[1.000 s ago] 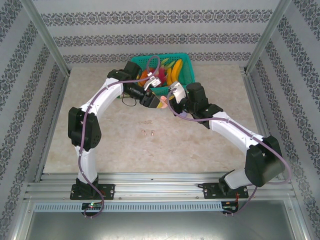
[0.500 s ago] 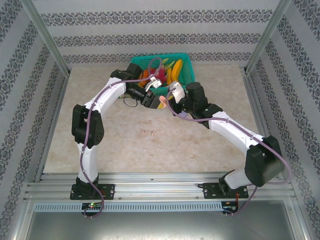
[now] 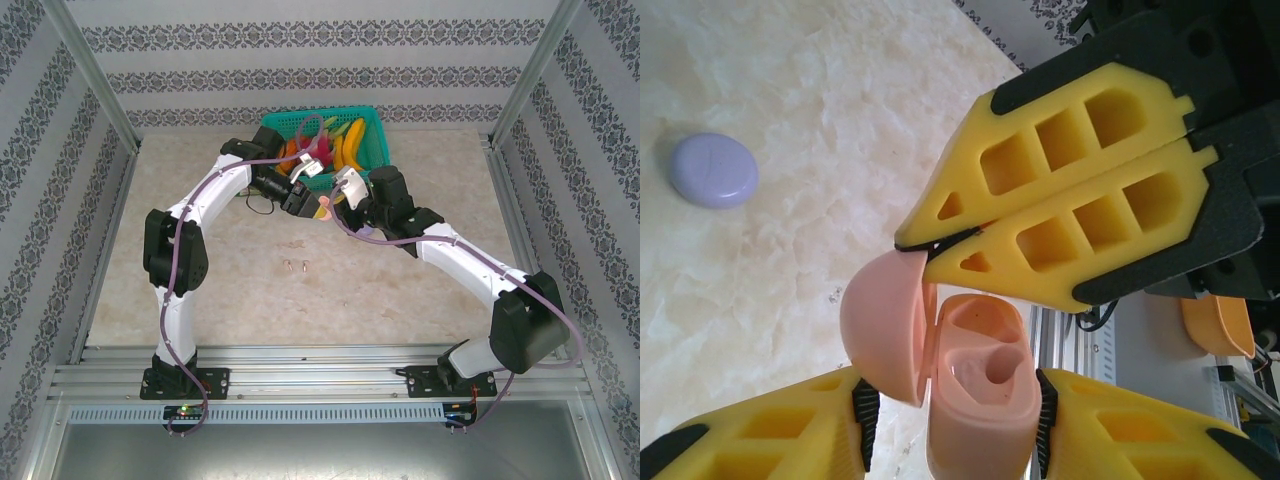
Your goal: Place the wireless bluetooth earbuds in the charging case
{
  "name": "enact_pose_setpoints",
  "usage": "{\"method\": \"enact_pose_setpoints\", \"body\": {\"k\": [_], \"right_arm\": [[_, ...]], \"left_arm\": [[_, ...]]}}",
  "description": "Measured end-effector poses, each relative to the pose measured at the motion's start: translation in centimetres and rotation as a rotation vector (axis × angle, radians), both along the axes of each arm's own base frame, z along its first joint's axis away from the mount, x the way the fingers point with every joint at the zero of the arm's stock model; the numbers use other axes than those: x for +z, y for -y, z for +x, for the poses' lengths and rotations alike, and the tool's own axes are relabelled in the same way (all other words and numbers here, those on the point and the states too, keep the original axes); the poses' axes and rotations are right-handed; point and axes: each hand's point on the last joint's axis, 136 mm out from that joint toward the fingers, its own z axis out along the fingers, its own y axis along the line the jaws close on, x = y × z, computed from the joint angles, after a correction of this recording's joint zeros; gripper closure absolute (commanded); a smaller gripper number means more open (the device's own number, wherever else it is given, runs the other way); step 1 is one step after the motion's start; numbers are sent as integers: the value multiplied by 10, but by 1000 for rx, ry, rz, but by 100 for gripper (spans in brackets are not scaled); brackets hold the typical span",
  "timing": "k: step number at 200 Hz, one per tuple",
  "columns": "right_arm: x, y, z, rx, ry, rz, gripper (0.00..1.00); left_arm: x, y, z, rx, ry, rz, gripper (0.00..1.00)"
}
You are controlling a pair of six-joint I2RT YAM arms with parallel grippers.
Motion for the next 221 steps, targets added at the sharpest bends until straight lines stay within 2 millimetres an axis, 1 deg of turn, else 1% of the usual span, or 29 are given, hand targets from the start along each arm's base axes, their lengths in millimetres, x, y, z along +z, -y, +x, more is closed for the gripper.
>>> {"method": "enact_pose_setpoints", "body": {"k": [82,132,151,170,221], "right_arm": [[0,1,1,-5,4,-5,100],[0,-1,-1,1,4,-6,100],[0,-1,0,-4,6,-8,100],[-1,0,0,-6,5,-10,100],[-1,1,1,-12,3,-15,100]], "left_arm": [[1,1,-1,-6,0,-10,58],[2,2,-1,-9,-5,-20,64],[1,2,-1,-10,-10,-22,70],[1,2,-1,-11,-12,-26,73],[2,3,-1,-12,-10,-28,90]]}}
